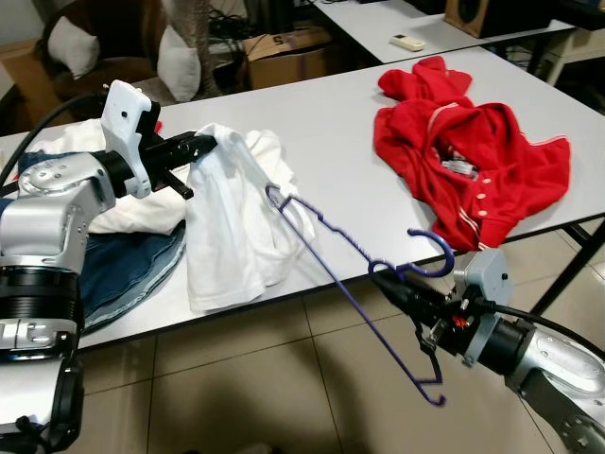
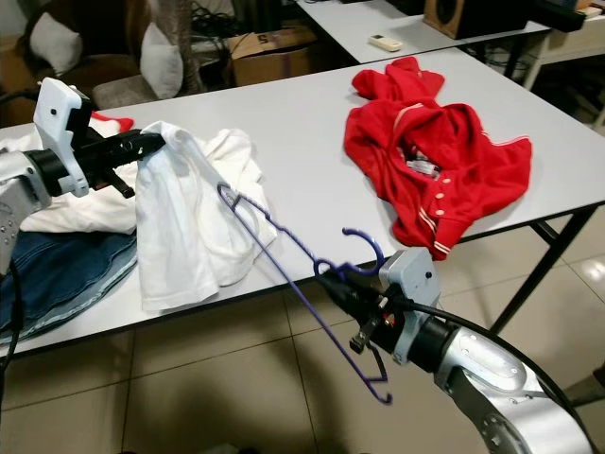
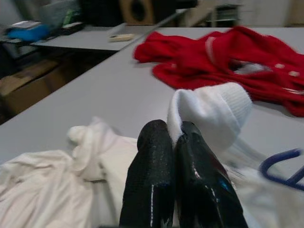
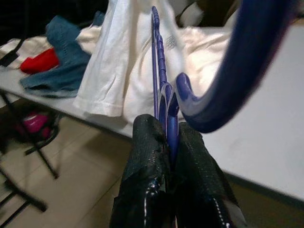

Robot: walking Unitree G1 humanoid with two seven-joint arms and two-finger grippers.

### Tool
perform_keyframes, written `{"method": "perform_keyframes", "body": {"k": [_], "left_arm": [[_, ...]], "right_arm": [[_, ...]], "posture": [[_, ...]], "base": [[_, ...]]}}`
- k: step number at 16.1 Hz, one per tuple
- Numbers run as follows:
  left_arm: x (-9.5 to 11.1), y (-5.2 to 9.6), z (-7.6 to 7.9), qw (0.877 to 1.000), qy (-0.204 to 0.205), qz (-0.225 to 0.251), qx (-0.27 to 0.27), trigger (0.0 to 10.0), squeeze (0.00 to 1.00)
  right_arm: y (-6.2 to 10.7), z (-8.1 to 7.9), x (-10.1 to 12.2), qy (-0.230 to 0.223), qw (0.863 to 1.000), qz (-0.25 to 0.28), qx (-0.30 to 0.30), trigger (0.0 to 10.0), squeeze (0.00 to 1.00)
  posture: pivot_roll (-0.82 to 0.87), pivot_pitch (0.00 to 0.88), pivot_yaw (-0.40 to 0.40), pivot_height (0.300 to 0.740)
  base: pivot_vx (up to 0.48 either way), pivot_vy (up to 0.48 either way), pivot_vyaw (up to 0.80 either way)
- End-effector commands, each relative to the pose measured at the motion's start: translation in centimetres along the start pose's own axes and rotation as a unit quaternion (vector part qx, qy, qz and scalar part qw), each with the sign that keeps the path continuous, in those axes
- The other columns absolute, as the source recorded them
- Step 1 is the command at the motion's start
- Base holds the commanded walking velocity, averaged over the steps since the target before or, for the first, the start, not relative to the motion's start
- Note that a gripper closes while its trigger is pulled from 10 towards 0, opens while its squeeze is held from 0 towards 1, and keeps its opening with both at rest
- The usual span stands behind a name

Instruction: Hang hanger

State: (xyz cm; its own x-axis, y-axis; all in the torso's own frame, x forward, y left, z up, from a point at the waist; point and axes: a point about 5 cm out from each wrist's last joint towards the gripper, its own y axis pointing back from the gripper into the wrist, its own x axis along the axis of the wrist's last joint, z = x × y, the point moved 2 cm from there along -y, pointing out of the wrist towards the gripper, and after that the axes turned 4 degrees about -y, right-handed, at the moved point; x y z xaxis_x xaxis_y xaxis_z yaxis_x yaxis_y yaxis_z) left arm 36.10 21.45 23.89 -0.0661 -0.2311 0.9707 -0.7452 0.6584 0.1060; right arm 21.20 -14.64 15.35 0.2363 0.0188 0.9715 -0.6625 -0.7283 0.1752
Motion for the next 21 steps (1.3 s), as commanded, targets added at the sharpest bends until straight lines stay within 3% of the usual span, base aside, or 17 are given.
{"method": "perform_keyframes", "body": {"k": [1,6,8,11,16,21], "left_arm": [[1.1,0.4,0.3,0.999,-0.019,0.011,-0.023,0.0,0.0],[4.0,1.0,3.0,0.989,-0.029,0.079,-0.126,0.0,0.0],[4.6,1.6,2.7,0.988,-0.034,0.084,-0.128,0.0,0.0],[4.9,3.3,-0.4,0.995,-0.056,0.069,-0.051,0.0,0.0],[4.4,3.0,1.5,0.991,-0.044,0.071,-0.105,0.0,0.0],[4.5,2.9,2.9,0.985,-0.036,0.077,-0.147,0.0,0.0]], "right_arm": [[0.0,-0.4,0.3,-0.001,1.0,0.0,0.011,10.0,0.0],[-1.2,-0.1,-0.7,-0.014,0.999,-0.038,0.003,10.0,0.0],[-1.3,0.6,-0.9,-0.014,0.998,-0.052,-0.023,10.0,0.0],[-0.3,1.5,0.1,-0.01,0.998,-0.044,-0.034,10.0,0.0],[-0.5,1.0,-0.2,-0.02,0.998,-0.057,-0.014,10.0,0.0],[-0.8,0.6,-2.1,-0.028,0.993,-0.114,-0.002,10.0,0.0]], "posture": [[-0.13,0.0,0.117,0.74],[-0.11,0.0,0.088,0.74],[-0.11,0.0,0.085,0.74],[-0.11,0.0,0.077,0.74],[-0.1,0.0,0.069,0.74],[-0.1,0.0,0.064,0.74]], "base": [[0.0,0.0,0.0],[0.0,0.0,0.0],[0.0,0.0,0.0],[0.0,0.0,0.0],[0.0,0.0,0.0],[0.0,0.0,0.0]]}}
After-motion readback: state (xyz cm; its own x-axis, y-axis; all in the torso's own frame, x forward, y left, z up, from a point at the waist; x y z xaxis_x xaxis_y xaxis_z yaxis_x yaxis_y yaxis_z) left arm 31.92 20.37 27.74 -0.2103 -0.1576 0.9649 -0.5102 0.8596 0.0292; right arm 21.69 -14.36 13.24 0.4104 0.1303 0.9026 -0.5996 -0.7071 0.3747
